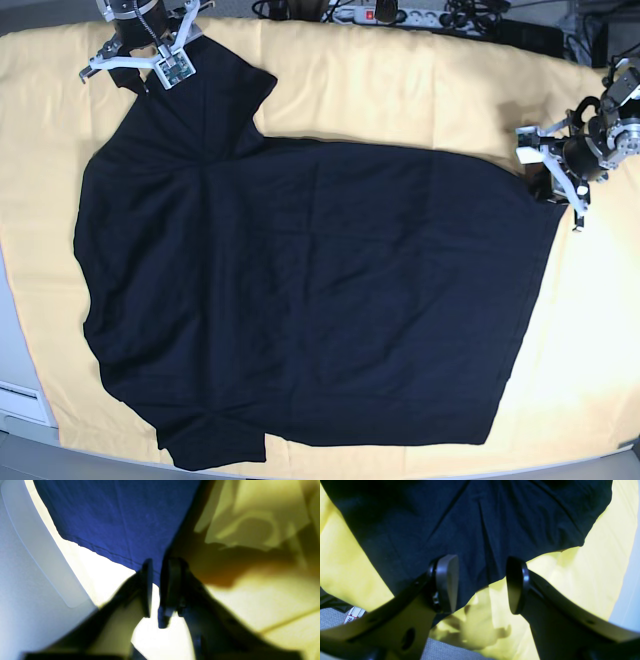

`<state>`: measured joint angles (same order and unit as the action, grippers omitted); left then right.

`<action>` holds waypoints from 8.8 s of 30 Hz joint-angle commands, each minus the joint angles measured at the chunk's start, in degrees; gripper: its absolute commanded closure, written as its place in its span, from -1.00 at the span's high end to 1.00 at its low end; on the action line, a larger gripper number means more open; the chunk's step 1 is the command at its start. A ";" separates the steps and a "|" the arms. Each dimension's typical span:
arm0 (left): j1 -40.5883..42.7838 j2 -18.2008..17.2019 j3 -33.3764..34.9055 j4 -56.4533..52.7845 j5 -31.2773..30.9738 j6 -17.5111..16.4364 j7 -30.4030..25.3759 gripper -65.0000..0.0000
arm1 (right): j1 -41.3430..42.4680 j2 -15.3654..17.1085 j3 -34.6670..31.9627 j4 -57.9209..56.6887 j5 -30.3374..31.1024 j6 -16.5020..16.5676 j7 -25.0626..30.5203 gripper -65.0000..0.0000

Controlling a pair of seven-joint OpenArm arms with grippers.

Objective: Fold the T-shirt properly
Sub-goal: 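Close left gripper on the black shirt's hem corner, then lower right gripper and pinch the shoulder edge beside the sleeve, then lift and drag the shirt with both grippers toward the robot, then lower the held shirt edge back onto the cloth with both grippers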

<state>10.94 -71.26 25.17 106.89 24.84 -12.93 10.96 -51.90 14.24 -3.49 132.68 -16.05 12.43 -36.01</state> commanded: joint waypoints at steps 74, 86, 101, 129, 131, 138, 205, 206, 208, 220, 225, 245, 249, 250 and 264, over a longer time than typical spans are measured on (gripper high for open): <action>-0.48 -1.40 -0.55 0.63 -2.93 0.74 -0.15 -1.00 | 6.86 4.98 5.14 -6.51 4.28 2.51 0.00 -0.17; -0.48 -1.40 -0.55 0.63 -2.93 0.74 -0.15 -1.00 | 9.07 5.01 5.14 -8.79 4.24 1.99 0.44 -0.16; -0.50 -1.44 -0.55 0.79 -2.84 0.79 0.11 -1.00 | 10.32 5.18 5.14 -5.79 1.36 -1.22 -0.96 -1.00; 0.02 -5.25 -0.55 16.04 -2.93 7.04 18.01 -1.00 | -6.67 7.52 16.72 2.32 -0.20 -2.03 -3.93 -1.00; 0.37 -5.46 -0.55 18.10 -3.34 6.99 21.77 -1.00 | -7.74 7.54 16.72 2.32 -0.22 -1.84 -3.93 -1.00; 5.53 -8.02 -0.55 27.06 -5.64 4.70 31.41 -1.00 | -9.53 7.56 16.72 2.32 -0.26 -0.24 -4.63 -1.00; 39.47 -11.74 -4.74 28.11 33.22 27.85 43.89 -1.00 | -5.99 11.08 16.72 2.32 -5.97 -9.40 -2.08 -1.00; 39.50 -11.74 -5.86 28.11 33.18 27.85 42.38 -1.00 | -4.68 11.85 16.72 2.32 -5.33 -9.03 -1.70 -1.00; 39.50 -11.72 -8.52 28.11 33.09 27.82 39.54 -1.00 | -2.34 13.35 16.72 2.32 -4.24 -8.17 -0.52 -1.00; 39.47 -11.58 -25.46 28.11 14.03 27.74 21.70 -1.00 | 8.20 15.52 16.72 2.32 5.03 -2.60 2.64 -1.00; 38.95 -11.56 -27.76 28.11 9.99 27.76 15.82 -1.00 | 12.57 15.50 16.72 0.98 9.79 -0.15 2.82 -1.00; 16.26 3.54 -24.30 14.10 -14.03 13.90 -1.60 -1.00 | 23.10 16.26 16.72 -10.08 17.77 3.28 3.45 -1.00; 11.76 4.66 -19.39 10.73 -13.97 13.51 -1.97 -1.00 | 23.19 16.39 16.72 -10.08 17.84 4.42 3.54 -1.00; 10.27 5.07 -17.81 9.84 -13.99 13.49 -1.99 -1.00 | 23.19 16.39 16.70 -10.08 17.88 4.74 3.54 -1.00; -7.13 9.42 -0.85 -1.42 -13.16 13.46 -1.51 -1.00 | 27.76 16.39 16.65 -16.94 21.81 6.49 4.31 -1.00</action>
<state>4.75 -60.60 24.97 104.88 11.73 -0.54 10.20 -24.49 29.63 12.60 114.74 6.07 19.75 -33.12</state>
